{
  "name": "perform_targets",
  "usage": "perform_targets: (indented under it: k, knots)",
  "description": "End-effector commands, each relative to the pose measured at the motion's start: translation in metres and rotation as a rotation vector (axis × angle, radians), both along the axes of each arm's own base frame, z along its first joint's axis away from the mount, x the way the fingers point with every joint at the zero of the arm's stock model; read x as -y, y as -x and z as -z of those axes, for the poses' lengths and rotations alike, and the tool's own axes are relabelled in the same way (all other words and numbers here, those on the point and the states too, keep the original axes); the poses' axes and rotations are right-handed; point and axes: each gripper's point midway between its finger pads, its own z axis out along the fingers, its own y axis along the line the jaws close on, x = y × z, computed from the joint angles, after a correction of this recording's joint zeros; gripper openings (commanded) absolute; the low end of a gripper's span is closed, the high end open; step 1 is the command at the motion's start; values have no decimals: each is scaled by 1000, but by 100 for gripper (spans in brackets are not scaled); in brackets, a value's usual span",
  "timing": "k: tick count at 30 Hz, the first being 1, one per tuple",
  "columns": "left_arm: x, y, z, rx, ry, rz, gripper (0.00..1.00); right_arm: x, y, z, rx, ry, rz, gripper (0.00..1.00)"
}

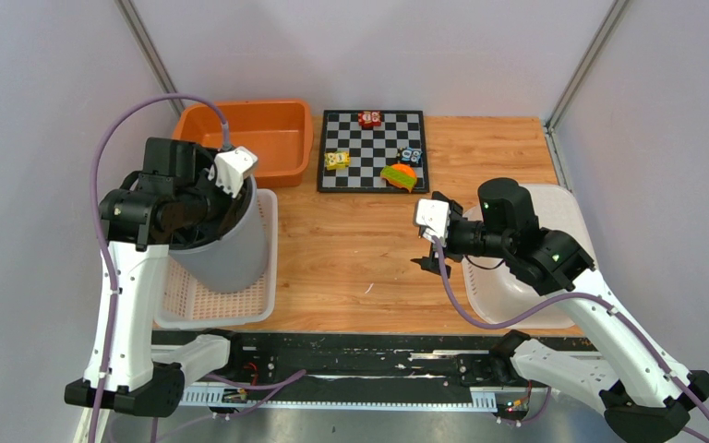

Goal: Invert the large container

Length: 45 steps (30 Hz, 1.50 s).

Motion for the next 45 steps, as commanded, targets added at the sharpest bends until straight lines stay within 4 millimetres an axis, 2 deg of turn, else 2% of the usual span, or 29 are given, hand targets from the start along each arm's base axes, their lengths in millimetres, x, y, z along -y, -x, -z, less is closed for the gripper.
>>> perform_targets:
  k: [1, 9, 11, 13, 16, 23, 27, 32, 45]
  knots:
    - [1, 2, 7, -32, 3, 5, 24, 0, 2, -11, 7, -33, -6, 88]
    - [0, -1, 13, -39, -7, 0, 21, -1, 1, -11, 1, -30, -4, 88]
    - [0, -2, 12, -36, -10, 1, 15, -1, 0, -11, 0, -30, -2, 88]
    - [-1, -3, 11, -31, -10, -2, 3, -1, 0, -11, 0, -31, -2, 88]
    - [-4, -6, 3, 4, -20, -17, 0, -1, 0, -12, -1, -31, -1, 88]
    - [-24, -22, -41, 203, -98, -84, 0, -2, -1, -12, -4, -32, -1, 88]
    - [-33, -28, -57, 278, -143, -97, 0, -3, -1, -12, -6, -32, 0, 88]
    - [-25, -25, -80, 341, -109, -60, 0, -3, -2, -13, -7, -33, 3, 88]
    - [-1, 4, -175, 601, 1, 75, 0, 1, -6, -26, 32, -40, 29, 88]
